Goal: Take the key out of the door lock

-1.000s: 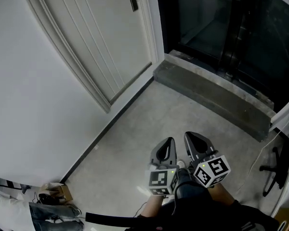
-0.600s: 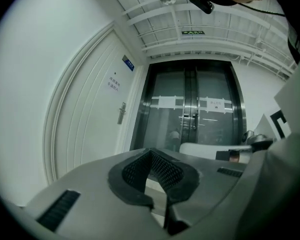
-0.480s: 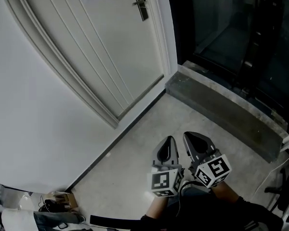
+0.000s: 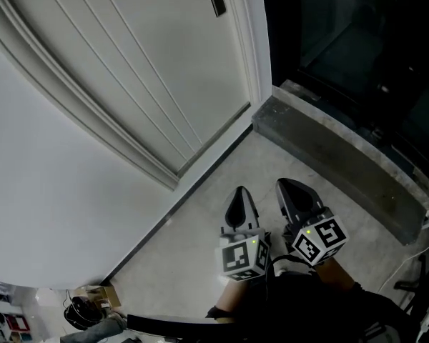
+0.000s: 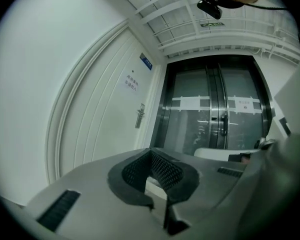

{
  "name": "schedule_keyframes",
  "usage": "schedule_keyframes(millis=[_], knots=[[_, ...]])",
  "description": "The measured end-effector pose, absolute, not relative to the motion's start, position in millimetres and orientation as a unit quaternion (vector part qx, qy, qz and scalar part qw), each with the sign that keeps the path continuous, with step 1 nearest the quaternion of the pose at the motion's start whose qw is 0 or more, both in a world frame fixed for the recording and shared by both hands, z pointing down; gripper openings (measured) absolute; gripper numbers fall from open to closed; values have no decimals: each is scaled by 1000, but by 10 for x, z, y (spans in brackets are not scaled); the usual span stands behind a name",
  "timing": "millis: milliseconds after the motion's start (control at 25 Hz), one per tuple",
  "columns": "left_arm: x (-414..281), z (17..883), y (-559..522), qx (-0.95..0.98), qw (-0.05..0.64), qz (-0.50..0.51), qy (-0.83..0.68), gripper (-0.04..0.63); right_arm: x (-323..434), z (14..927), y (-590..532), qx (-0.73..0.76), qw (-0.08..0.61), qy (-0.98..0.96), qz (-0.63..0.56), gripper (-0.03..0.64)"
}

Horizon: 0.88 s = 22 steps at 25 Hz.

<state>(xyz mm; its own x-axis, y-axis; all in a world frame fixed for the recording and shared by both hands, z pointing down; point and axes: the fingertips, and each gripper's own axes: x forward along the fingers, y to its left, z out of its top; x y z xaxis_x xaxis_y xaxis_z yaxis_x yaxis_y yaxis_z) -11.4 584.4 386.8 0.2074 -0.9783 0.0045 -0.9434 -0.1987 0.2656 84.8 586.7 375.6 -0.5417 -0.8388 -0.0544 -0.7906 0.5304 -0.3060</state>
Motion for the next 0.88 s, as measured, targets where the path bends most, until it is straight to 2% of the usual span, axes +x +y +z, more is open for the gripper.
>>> schedule_keyframes(millis=[320,480,640,880], knots=[[-257,3365,4506,845,60,-99,-522,0,549,3446,4408,-481,124,862,-97,2],[-380,3250,4085,870,41,-145,-469,0,284,3455,3933,-488,119,860,-89,2],[-397,3368,3704,868,56,-139,-473,0,272,3483,3582,-509,118,849,-82,2],[-269,3283,2936,868,79,-188,-453,0,422,3503,2816,-508,118,849,-86,2]])
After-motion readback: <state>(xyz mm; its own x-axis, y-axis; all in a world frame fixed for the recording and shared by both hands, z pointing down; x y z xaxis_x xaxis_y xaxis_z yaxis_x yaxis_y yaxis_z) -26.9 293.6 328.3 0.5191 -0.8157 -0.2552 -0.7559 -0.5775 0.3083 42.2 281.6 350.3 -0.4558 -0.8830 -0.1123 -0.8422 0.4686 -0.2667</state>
